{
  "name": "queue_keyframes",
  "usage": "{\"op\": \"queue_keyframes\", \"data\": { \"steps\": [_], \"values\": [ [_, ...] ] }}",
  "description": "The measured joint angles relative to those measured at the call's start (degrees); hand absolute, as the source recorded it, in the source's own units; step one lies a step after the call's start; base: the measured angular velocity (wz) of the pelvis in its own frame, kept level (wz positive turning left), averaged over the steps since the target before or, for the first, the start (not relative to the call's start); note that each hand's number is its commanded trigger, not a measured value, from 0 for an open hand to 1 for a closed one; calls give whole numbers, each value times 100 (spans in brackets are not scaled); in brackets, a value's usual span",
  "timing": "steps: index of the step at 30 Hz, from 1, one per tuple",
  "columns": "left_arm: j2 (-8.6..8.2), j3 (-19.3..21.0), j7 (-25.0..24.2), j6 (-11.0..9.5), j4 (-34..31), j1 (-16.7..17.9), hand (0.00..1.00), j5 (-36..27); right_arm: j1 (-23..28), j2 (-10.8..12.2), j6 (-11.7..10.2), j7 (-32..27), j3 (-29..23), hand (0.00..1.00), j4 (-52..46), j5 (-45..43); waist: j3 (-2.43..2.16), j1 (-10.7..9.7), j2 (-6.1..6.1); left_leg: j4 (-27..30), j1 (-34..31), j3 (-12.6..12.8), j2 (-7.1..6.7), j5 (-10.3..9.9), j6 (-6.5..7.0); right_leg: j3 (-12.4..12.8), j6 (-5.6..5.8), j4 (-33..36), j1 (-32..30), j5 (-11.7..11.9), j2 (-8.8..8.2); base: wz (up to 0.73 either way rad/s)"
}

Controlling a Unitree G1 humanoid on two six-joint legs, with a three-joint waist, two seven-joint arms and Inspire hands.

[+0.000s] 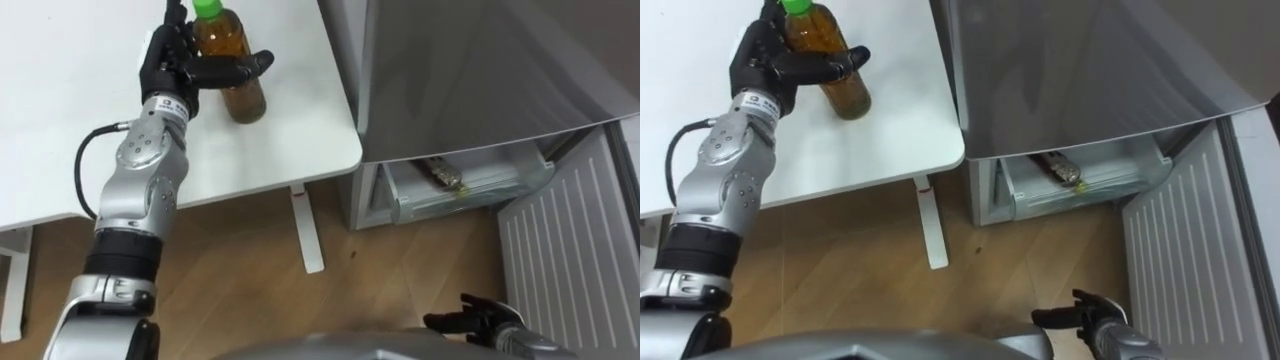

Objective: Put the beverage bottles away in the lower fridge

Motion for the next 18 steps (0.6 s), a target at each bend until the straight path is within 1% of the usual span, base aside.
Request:
{"op": "queue_keyframes", "data": {
  "steps": [1,2,3,4,7,10,14,18],
  "values": [
    [0,0,1,5,85,-26,71,0,2,-1,3,0,1,0,-10,0,-2,1,4,-14,17,-7,0,0,0,15,0,1,1,0,2,-6],
    [0,0,3,18,104,-30,92,0,2,-1,4,0,1,0,-11,-1,-2,2,3,-17,24,-7,0,0,0,23,0,1,3,0,2,-6],
    [2,6,11,51,129,-32,100,0,7,-1,6,0,1,0,-12,0,-2,2,2,-22,38,-7,0,0,0,38,0,2,8,0,4,-7],
    [14,6,11,92,142,-33,100,1,13,-1,7,0,0,0,-17,-1,-2,0,1,-23,45,-7,-1,0,0,53,0,2,10,0,4,-6],
    [47,6,9,120,186,-42,100,0,31,-1,19,1,1,0,-60,-1,-1,-1,0,-24,51,-6,-2,0,0,95,0,2,2,0,8,-6],
    [53,5,7,126,187,-45,100,0,32,-1,67,1,0,0,-86,0,0,-4,-2,-24,54,-4,-1,0,0,108,0,2,-1,0,9,-2],
    [56,7,17,148,187,-62,100,2,34,2,77,1,0,0,-100,-1,7,-13,-12,-24,55,-3,-1,0,0,117,0,1,-4,0,10,0],
    [117,3,27,229,190,-68,100,-1,34,4,78,1,0,0,-102,0,14,-3,-22,-25,55,-4,-1,0,0,117,0,-1,-6,0,11,0]
  ]
}}
